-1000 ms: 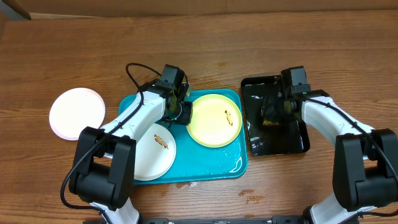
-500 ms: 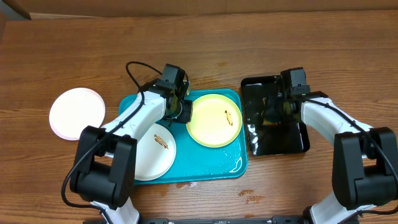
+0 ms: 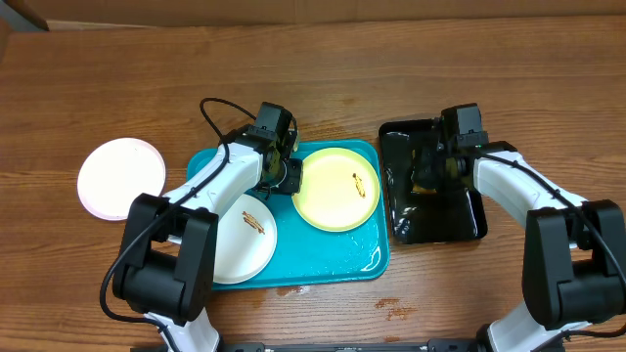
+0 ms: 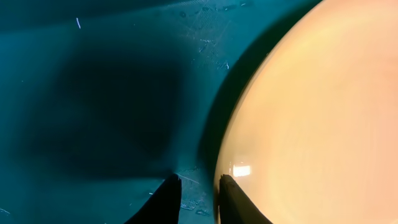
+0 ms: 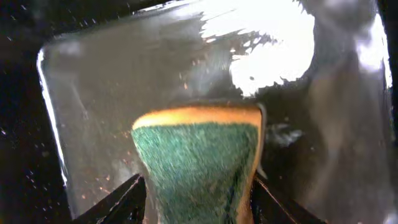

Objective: Clean dirty plates on tray and stack at the side
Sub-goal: 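Grasp the sponge in the water with the right gripper and wet it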

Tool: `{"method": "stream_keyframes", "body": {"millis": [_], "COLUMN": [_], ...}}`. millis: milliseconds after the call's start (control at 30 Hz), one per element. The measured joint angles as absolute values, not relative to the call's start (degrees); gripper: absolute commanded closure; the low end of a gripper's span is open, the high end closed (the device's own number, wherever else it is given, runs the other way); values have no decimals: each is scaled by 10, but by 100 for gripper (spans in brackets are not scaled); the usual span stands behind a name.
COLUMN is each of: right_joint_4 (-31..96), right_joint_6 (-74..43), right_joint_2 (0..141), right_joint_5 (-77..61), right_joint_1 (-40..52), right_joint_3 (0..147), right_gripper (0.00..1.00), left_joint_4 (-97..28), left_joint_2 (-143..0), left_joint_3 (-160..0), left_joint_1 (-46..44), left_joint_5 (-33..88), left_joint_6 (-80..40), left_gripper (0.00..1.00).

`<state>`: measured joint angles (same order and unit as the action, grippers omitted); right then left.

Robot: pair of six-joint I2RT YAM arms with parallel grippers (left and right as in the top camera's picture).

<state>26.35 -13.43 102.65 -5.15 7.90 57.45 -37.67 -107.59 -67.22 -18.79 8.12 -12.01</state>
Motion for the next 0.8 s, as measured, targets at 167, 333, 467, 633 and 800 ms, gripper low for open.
{"method": "stream_keyframes", "body": {"millis": [167,333,467,633,800], "right_joint_4": [256,252,289,397,453], "right_joint_6": [-136,-136,-135,-135,-135], "right_joint_2": [1027,1027,1027,1023,981], "right_joint_5": [-51,-52,-51,-51,-51], "right_joint_1": [79,79,79,79,79], "right_joint_3": [573,567,582,672,734], "right_gripper": [66,96,96,96,96], "left_joint_4": [-376,-375,-376,-378,-383], "left_joint_2": [-1085,-1088,-1087,-1087,-1087], "left_joint_3": [-672,-672,-676,-677,-679], "left_joint_1": [-188,-188,-187,-186,-183], "left_joint_5": [81,68,68,68,68], "left_joint_6": [-120,-121,-120,-120,-118], "left_gripper": [86,96,96,96,96]}}
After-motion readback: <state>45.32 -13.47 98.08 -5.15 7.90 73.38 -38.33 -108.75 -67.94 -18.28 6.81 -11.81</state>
